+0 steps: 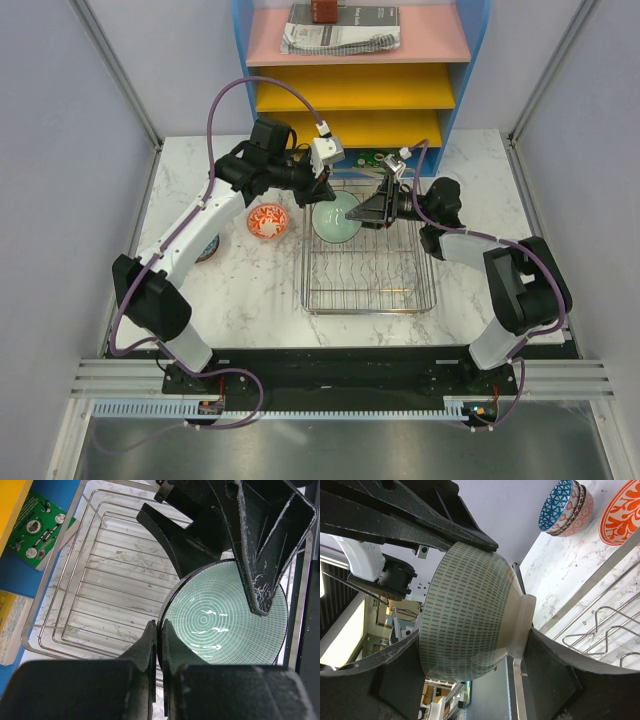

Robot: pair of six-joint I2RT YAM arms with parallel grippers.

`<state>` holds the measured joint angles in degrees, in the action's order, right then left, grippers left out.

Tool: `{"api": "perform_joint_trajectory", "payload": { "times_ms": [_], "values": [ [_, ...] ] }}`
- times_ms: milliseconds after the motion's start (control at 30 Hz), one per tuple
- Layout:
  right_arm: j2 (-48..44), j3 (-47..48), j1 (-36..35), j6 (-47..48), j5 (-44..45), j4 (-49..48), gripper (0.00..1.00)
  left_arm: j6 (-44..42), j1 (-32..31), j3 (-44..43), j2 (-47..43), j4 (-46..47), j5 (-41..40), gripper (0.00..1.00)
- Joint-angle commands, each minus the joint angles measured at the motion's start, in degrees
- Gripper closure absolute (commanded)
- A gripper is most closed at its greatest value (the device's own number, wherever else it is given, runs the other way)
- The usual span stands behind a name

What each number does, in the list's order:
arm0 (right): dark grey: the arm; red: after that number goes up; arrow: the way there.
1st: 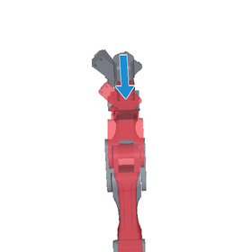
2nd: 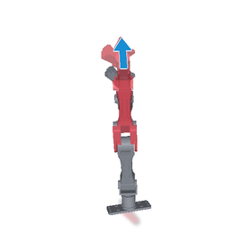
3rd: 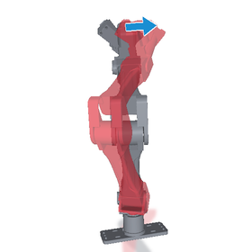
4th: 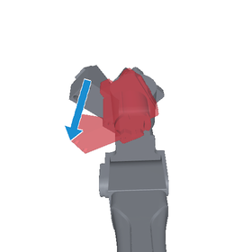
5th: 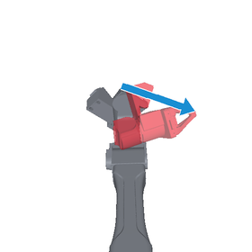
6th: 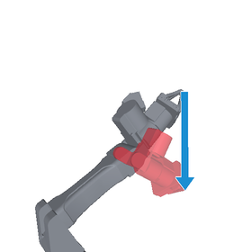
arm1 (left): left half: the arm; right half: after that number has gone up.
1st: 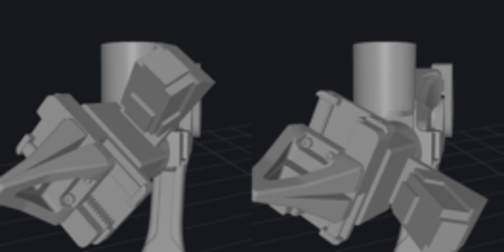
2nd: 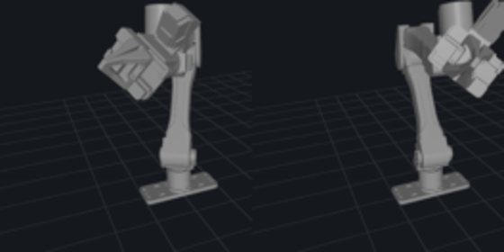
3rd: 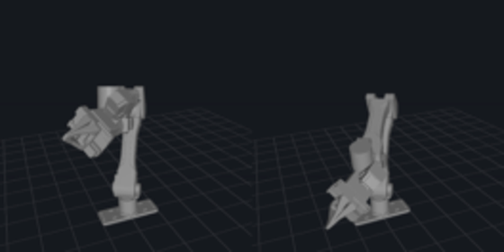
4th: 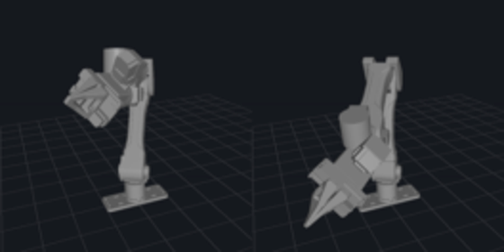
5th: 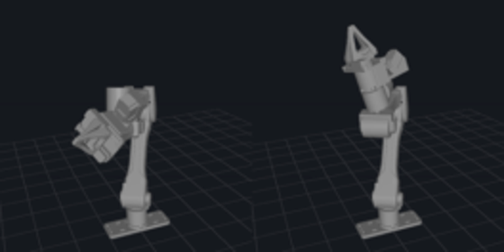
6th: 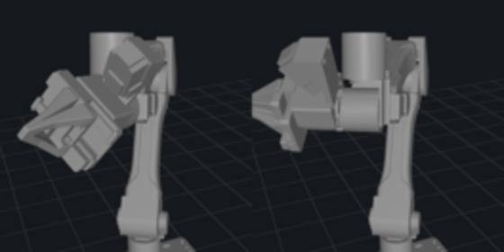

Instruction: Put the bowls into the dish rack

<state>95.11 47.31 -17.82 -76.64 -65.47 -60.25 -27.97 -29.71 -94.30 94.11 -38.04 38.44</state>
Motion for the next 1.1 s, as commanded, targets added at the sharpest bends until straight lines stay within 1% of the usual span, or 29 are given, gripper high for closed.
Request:
{"api": "perform_joint_trajectory", "payload": {
  "times_ms": [0,67,100,133,167,200,233,300,333,367,400,433,500,533,633,700,733,867,900,967,1000,1067],
  "values": [
    [-1.2,-0.1,-0.5,-0.8,-0.7,-6.8,0.48,0.8,-0.2,0.3,-1.5,3.6,0.7,0.98],
    [-1.2,-0.2,-0.5,-0.8,-0.6,-6.8,0.57,0.9,-0.2,0.3,-1.5,3.6,0.7,0.98],
    [-1.1,-0.3,-0.5,-0.7,-0.5,-6.8,0.66,1.0,-0.2,0.4,-1.4,3.6,0.7,0.98],
    [-1.0,-0.3,-0.5,-0.7,-0.4,-6.8,0.70,1.0,-0.2,0.5,-1.4,3.7,0.7,0.98],
    [-1.1,-0.3,-0.5,-0.7,-0.3,-6.8,0.74,1.0,-0.2,0.7,-1.5,3.7,0.5,0.97],
    [-1.0,-0.3,-0.5,-0.7,-0.2,-6.7,0.81,1.0,-0.2,0.9,-1.4,3.7,0.5,0.96],
    [-1.0,-0.3,-0.5,-0.5,0.1,-6.5,0.84,1.0,-0.2,1.0,-1.6,3.7,0.5,0.94],
    [-1.2,-0.4,-0.5,0.3,0.6,-4.9,0.92,0.7,-0.2,1.4,-1.6,3.6,0.2,0.78],
    [-1.3,-0.4,-0.5,1.6,1.0,-3.8,0.94,0.6,-0.2,1.6,-1.6,3.5,-0.2,0.74],
    [-1.5,-0.3,-0.5,2.7,1.3,-2.7,0.96,0.5,-0.2,1.8,-1.4,3.5,-0.4,0.66],
    [-1.6,-0.3,-0.4,3.8,1.6,0.2,0.98,0.4,-0.2,2.1,-1.4,3.3,-0.6,0.61],
    [-2.0,-0.2,-0.3,4.7,1.8,1.4,0.99,0.4,-0.1,2.2,-1.4,3.3,-0.8,0.51],
    [-2.3,0.1,-0.2,7.8,2.5,5.4,1.00,0.5,0.1,2.7,-1.4,3.4,-0.9,0.40],
    [-2.6,0.1,-0.1,8.7,2.6,6.4,1.00,0.6,0.3,3.0,-1.4,3.4,-0.8,0.29],
    [-3.0,0.4,0.1,11.9,3.5,10.7,1.00,1.2,1.1,3.4,-1.6,3.3,-0.3,0.17],
    [-3.6,0.9,0.3,15.1,4.5,14.8,1.00,1.9,2.1,3.6,-1.8,3.4,0.2,0.13],
    [-3.7,0.9,0.3,16.1,4.8,16.0,1.00,2.4,2.6,3.9,-2.1,3.5,0.5,0.08],
    [-4.3,2.3,0.9,20.9,6.3,22.4,1.00,3.9,5.5,4.5,-3.2,3.7,1.7,0.07],
    [-4.5,2.8,1.0,23.6,6.9,25.7,1.00,4.1,7.0,4.7,-3.6,3.9,2.3,0.07],
    [-4.5,3.7,1.1,26.4,8.1,29.3,1.00,5.2,8.6,5.5,-4.5,3.9,2.8,0.06],
    [-4.3,5.2,1.4,28.7,8.6,34.4,1.00,5.4,10.2,5.9,-4.9,3.9,3.0,0.06],
    [-4.3,7.8,1.7,34.6,11.1,38.7,1.00,5.8,11.6,7.5,-5.8,3.9,2.5,0.06]
  ]
}}
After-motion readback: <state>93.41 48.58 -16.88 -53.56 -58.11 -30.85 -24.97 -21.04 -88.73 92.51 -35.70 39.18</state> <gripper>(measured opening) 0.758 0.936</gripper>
